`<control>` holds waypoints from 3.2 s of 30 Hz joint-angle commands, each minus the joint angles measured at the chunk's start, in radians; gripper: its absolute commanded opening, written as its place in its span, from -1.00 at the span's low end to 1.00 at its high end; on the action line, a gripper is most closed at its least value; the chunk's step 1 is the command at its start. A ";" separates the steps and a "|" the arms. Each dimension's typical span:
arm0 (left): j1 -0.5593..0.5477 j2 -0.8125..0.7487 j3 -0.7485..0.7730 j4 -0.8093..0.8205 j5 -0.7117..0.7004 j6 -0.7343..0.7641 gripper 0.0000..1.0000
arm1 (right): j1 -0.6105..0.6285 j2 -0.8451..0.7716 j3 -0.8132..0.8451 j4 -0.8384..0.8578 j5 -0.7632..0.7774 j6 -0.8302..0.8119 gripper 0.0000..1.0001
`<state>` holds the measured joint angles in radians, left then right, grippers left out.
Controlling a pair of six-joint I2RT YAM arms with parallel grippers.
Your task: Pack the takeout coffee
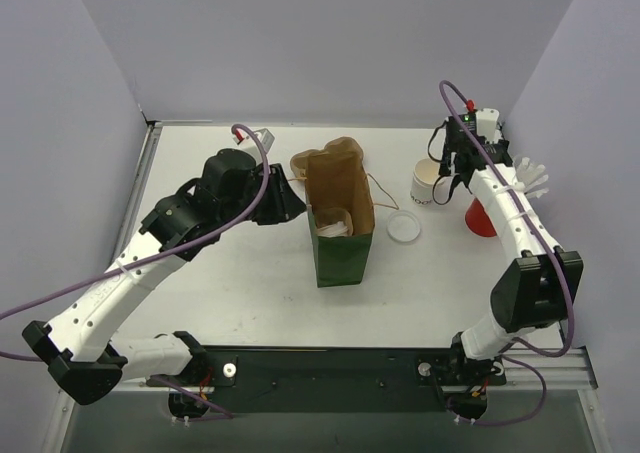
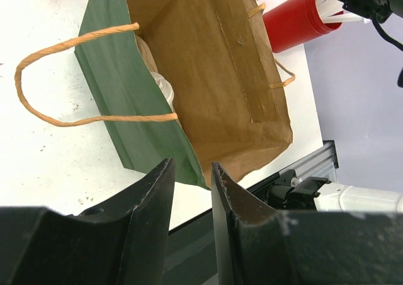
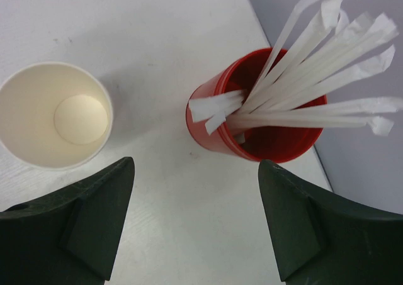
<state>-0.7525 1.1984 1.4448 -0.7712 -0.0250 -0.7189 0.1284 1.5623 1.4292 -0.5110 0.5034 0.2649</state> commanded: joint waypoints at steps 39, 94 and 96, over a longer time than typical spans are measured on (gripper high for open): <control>0.140 -0.076 -0.044 0.085 0.151 0.049 -0.21 | -0.285 -0.007 0.085 0.146 -0.193 0.046 0.22; 0.206 -0.013 -0.026 0.079 0.180 0.068 -0.21 | -0.316 0.234 0.188 0.221 -0.138 -0.093 -0.91; 0.208 -0.013 -0.026 0.081 0.180 0.068 -0.21 | -0.308 0.217 0.185 0.220 -0.111 -0.110 -1.00</control>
<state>-0.5541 1.1915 1.3918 -0.7364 0.1432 -0.6678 -0.1997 1.8355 1.5898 -0.3012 0.3046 0.2028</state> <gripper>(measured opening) 0.396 0.028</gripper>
